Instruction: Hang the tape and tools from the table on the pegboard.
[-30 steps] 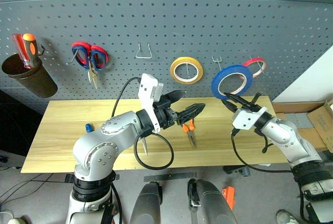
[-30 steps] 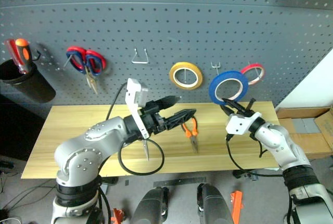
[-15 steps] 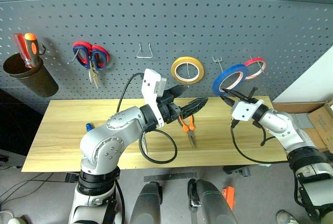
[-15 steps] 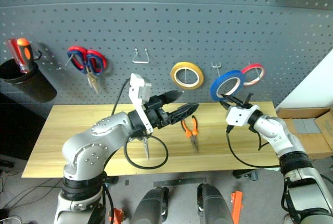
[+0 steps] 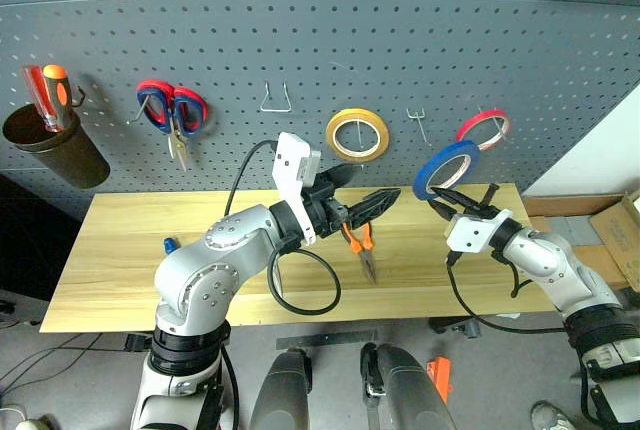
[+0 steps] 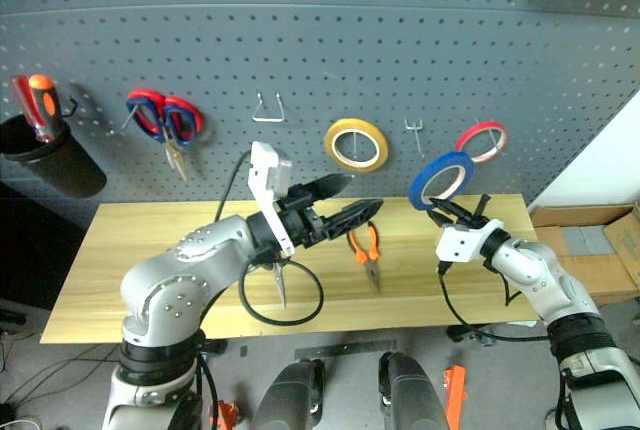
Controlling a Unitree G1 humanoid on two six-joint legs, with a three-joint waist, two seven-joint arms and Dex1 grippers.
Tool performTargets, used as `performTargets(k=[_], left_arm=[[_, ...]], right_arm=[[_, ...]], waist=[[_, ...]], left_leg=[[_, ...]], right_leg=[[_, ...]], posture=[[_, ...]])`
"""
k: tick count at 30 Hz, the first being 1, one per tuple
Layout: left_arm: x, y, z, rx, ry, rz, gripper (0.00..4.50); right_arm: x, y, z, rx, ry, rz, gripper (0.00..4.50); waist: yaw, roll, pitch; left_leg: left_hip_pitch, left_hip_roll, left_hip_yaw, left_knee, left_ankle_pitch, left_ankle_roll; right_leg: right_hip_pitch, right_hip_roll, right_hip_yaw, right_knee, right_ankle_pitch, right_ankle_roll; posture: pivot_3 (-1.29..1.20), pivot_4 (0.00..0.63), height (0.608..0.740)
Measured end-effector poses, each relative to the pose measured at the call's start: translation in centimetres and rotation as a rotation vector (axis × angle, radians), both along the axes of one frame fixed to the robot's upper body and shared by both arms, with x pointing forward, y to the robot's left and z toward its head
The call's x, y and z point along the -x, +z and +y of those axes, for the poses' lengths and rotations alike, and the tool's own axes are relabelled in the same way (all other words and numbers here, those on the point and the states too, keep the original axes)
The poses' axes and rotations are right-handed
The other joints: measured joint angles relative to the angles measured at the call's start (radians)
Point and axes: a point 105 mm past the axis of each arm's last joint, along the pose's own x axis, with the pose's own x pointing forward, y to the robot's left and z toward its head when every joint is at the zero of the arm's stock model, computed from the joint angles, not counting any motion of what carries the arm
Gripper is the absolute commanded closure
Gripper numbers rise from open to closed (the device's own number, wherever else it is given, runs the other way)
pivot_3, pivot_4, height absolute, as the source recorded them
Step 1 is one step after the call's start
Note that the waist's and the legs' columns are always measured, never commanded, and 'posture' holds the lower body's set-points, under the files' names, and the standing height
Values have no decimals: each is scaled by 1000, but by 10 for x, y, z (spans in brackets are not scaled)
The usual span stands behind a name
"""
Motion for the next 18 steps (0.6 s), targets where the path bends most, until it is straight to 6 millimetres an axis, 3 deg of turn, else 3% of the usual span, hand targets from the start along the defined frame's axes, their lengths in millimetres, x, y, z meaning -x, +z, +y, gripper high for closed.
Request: performTargets(k=[18], left_arm=[[-2, -4, -2, 15, -9, 10, 0]], right_arm=[[-14, 27, 11, 147, 71, -64, 4139]], waist=[[1, 0, 0]], left_leg=[[-1, 0, 1, 0, 1, -1]], right_leg=[[-1, 0, -1, 0, 0, 0]], posture=[[101, 234, 740]])
